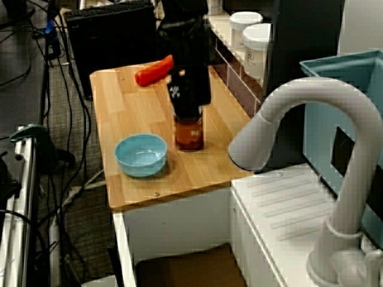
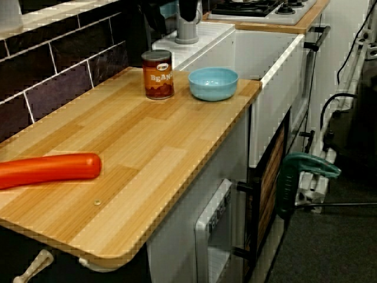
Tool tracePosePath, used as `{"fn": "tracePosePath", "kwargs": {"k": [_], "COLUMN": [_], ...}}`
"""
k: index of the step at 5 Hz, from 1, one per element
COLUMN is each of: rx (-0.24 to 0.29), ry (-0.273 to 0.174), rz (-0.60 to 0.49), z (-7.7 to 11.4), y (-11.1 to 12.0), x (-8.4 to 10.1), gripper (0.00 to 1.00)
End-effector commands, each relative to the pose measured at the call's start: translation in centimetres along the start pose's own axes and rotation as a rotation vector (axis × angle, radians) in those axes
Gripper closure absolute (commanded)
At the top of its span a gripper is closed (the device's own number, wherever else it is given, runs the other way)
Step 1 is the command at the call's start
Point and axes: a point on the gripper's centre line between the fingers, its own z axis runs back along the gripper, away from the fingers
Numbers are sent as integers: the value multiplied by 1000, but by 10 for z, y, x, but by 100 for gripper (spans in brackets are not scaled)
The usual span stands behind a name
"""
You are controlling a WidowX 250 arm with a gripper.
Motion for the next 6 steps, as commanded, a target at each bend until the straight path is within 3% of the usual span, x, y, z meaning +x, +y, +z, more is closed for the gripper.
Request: {"fn": "tracePosePath", "kwargs": {"k": [1, 6], "rx": [73, 76], "ry": [-10, -22], "rz": [40, 133], "z": [-23, -28], "y": [0, 34], "x": [-12, 2], "gripper": [0, 0]}}
